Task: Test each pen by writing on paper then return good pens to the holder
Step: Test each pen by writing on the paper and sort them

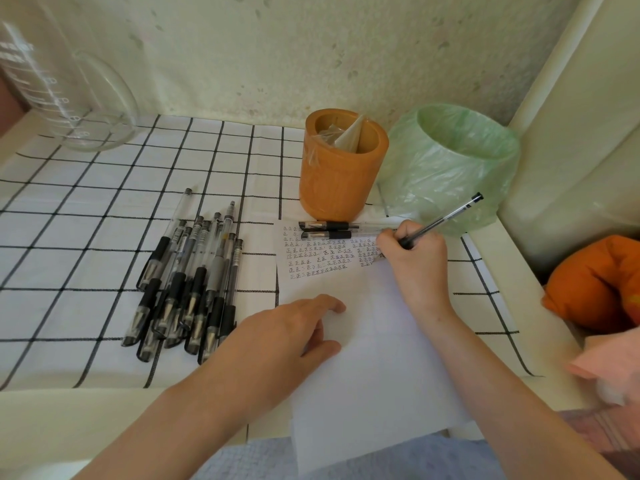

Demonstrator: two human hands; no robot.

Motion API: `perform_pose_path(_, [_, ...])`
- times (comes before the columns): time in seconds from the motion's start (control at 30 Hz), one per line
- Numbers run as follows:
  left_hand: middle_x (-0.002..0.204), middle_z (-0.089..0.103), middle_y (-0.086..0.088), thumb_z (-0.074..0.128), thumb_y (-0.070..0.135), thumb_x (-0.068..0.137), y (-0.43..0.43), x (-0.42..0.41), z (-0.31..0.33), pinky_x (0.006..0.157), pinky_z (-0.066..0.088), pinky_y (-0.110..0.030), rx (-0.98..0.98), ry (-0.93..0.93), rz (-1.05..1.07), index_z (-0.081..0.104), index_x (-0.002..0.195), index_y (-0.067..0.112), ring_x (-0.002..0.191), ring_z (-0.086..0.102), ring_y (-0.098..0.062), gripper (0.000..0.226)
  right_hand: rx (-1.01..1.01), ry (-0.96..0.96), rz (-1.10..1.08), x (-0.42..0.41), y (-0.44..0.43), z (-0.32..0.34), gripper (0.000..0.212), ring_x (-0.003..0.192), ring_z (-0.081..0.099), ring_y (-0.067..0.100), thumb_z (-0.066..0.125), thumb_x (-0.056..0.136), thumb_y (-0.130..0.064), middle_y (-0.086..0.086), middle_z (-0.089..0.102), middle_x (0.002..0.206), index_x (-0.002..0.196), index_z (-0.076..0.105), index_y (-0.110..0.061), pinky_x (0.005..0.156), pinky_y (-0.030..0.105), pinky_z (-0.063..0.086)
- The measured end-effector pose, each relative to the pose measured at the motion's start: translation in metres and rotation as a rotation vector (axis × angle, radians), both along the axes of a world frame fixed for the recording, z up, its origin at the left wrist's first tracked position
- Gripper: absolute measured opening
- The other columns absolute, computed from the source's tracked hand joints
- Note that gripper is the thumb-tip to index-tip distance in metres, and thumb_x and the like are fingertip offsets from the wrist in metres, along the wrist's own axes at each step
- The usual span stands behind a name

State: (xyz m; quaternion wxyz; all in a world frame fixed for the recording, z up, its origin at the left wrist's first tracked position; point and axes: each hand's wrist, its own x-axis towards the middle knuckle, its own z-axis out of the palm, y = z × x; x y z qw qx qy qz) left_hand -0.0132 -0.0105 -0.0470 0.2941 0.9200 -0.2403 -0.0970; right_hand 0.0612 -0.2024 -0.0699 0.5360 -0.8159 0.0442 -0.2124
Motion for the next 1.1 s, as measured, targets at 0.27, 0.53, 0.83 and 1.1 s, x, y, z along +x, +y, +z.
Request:
perform_pose_path(0.27, [0.082, 0.049, 0.016, 0.047, 0.042, 0.091, -0.0007, 0.0, 0.0002, 0.064, 0.04, -0.014, 0.011, -0.011, 0.003, 0.034, 0.123, 0.047, 0.061, 0.044, 0.002, 0.035, -0.041, -0.006, 0.012, 0.0007, -0.0005, -0.0016, 0.041, 0.048, 0.03, 0.011, 0.06, 0.081, -0.002, -0.009, 0.032, 0.041, 0.05, 0.035, -0.014, 0.051, 0.025, 0.027])
perform_pose_path(0.53, [0.081, 0.048, 0.016, 0.047, 0.042, 0.091, -0.0012, 0.0008, 0.0006, 0.065, 0.04, -0.015, 0.011, 0.0, -0.003, 0.034, 0.124, 0.046, 0.061, 0.043, 0.001, 0.035, -0.007, 0.015, 0.018, -0.0009, -0.0002, 0.0008, 0.045, 0.049, 0.021, 0.006, 0.059, 0.079, 0.001, -0.009, 0.027, 0.041, 0.05, 0.03, -0.018, 0.047, 0.02, 0.021])
perform_pose_path(0.83, [0.082, 0.05, 0.016, 0.046, 0.042, 0.091, -0.0012, -0.0001, 0.0014, 0.066, 0.043, -0.015, 0.021, -0.007, 0.001, 0.033, 0.124, 0.046, 0.061, 0.045, 0.0, 0.035, -0.029, 0.006, 0.02, -0.0028, 0.0031, 0.0053, 0.05, 0.042, 0.027, 0.005, 0.059, 0.078, 0.005, -0.011, 0.034, 0.037, 0.048, 0.03, -0.022, 0.046, 0.015, 0.023])
perform_pose_path(1.1, [0.081, 0.049, 0.016, 0.046, 0.042, 0.091, -0.0006, -0.001, 0.0025, 0.065, 0.041, -0.015, 0.03, 0.0, -0.002, 0.033, 0.124, 0.046, 0.061, 0.044, 0.0, 0.036, -0.053, 0.004, 0.006, -0.0036, 0.0032, 0.0052, 0.047, 0.043, 0.025, 0.006, 0.058, 0.078, 0.004, -0.011, 0.034, 0.037, 0.05, 0.029, -0.02, 0.045, 0.016, 0.021])
